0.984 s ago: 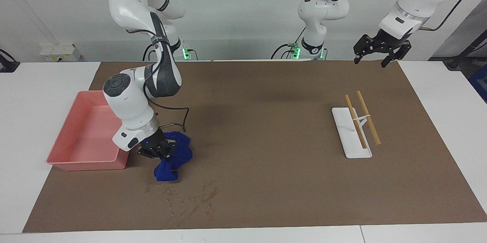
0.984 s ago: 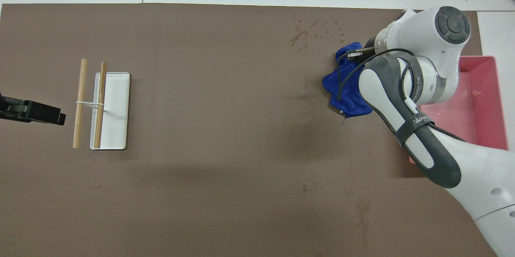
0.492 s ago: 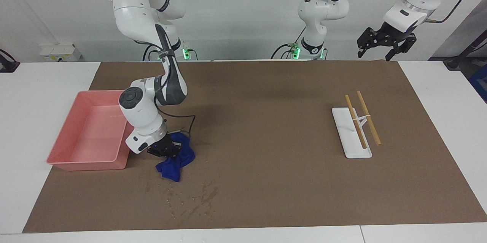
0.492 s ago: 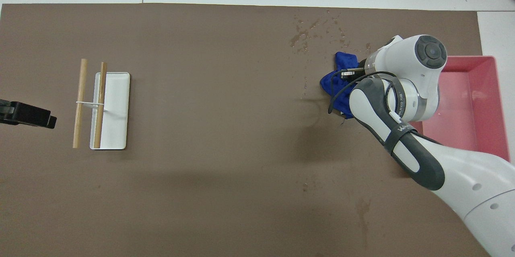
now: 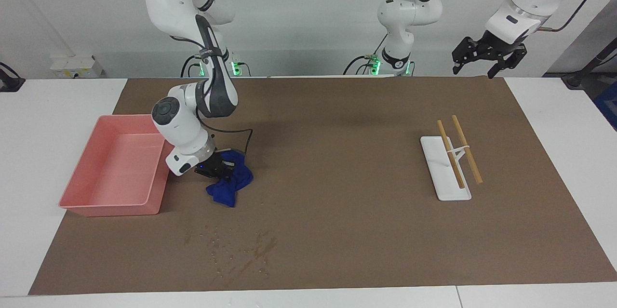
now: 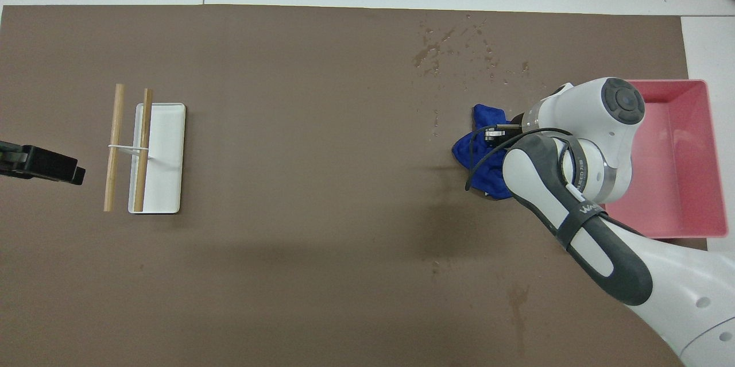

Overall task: Wipe water with towel using both arms
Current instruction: 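Rub the towel over the water spill with the right gripper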

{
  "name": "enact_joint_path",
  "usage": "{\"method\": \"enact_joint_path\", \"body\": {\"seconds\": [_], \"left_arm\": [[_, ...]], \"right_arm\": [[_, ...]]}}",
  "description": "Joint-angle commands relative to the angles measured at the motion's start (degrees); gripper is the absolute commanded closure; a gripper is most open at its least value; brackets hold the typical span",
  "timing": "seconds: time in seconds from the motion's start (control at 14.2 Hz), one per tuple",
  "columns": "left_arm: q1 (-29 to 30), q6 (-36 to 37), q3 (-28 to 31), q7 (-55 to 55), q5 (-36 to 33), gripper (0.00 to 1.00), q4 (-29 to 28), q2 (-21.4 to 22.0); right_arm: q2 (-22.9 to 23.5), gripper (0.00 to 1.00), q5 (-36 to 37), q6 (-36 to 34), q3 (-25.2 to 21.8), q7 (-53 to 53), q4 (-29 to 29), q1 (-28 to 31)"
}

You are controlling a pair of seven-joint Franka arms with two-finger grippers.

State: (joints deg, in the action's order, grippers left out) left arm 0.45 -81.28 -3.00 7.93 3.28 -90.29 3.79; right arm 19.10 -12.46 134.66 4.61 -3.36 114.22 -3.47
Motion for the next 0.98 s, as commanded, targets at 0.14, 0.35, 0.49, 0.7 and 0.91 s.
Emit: {"method": "enact_joint_path", "body": {"seconds": [0.14,0.35,0.49,0.7,0.91], "left_arm": [[0.7,0.5,-0.7,0.1,-0.7,0.0,-0.3,0.4],[0.7,0.5,-0.7,0.1,-0.7,0.0,-0.3,0.4],[0.7,0.5,-0.7,0.1,-0.7,0.0,-0.3,0.4],[0.7,0.5,-0.7,0.0,-0.7,0.0,-0.3,0.3],[0.7,0.5,-0.7,0.1,-0.7,0.0,-0.3,0.3]], "right_arm": [[-10.5,1.0,-0.8,-1.2,0.3,-0.2,15.2,0.2],[-13.9,1.0,-0.8,-5.6,0.2,-0.1,16.1,0.7],[-14.3,1.0,-0.8,-8.2,0.2,-0.6,13.0,0.3],[-15.7,1.0,0.1,-24.5,-0.4,-0.2,1.6,1.1],[-16.3,1.0,3.5,-36.3,-0.4,0.4,-8.1,4.0]]}}
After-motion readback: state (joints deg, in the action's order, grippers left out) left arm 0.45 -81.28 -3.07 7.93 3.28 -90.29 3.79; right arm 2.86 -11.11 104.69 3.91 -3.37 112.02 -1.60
